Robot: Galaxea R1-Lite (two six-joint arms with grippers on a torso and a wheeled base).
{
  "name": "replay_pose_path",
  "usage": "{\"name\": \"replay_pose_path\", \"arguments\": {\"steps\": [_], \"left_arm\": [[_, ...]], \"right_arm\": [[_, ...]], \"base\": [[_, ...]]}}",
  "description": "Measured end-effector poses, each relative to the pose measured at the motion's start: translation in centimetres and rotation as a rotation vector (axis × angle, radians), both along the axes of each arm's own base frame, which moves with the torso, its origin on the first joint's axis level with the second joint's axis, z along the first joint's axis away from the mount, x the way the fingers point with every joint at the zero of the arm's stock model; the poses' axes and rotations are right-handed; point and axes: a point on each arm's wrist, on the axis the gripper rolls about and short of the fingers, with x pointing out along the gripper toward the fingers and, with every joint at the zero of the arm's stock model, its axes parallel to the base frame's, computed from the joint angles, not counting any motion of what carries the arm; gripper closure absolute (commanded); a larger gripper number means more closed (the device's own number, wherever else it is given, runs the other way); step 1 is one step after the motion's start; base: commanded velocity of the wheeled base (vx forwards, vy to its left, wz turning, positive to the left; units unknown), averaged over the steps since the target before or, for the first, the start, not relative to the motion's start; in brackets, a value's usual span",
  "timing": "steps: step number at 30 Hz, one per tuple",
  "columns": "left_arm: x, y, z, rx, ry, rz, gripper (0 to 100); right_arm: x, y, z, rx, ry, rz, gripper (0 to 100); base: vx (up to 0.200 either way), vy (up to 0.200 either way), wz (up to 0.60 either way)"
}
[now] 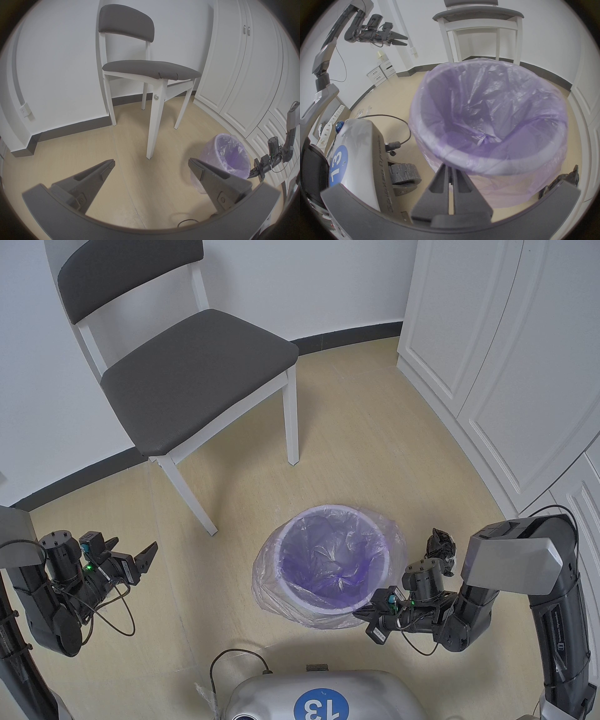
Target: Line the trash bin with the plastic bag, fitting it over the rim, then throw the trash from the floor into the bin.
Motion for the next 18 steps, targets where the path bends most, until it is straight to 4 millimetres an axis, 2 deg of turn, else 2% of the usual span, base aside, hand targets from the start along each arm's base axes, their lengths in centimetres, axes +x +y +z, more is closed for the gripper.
{"name": "replay_pose_path", "arguments": {"steps": [5, 14, 15, 18], "left_arm": [[0.09, -0.41, -0.09, 0.0, 0.003, -0.015, 0], [0.27, -0.89, 0.07, 0.004, -0.008, -0.031, 0], [0.26, -0.89, 0.1, 0.004, -0.009, -0.032, 0], [0.19, -0.88, 0.1, 0.004, -0.007, -0.031, 0]], "right_arm": [[-0.66, 0.69, -0.46, -0.007, 0.02, 0.023, 100], [-0.72, 0.96, -0.63, -0.009, 0.018, 0.032, 100], [-0.72, 0.96, -0.64, -0.009, 0.018, 0.032, 0], [-0.75, 0.94, -0.65, -0.009, 0.015, 0.033, 0]], "base": [[0.0, 0.0, 0.0], [0.0, 0.0, 0.0], [0.0, 0.0, 0.0], [0.0, 0.0, 0.0]]}}
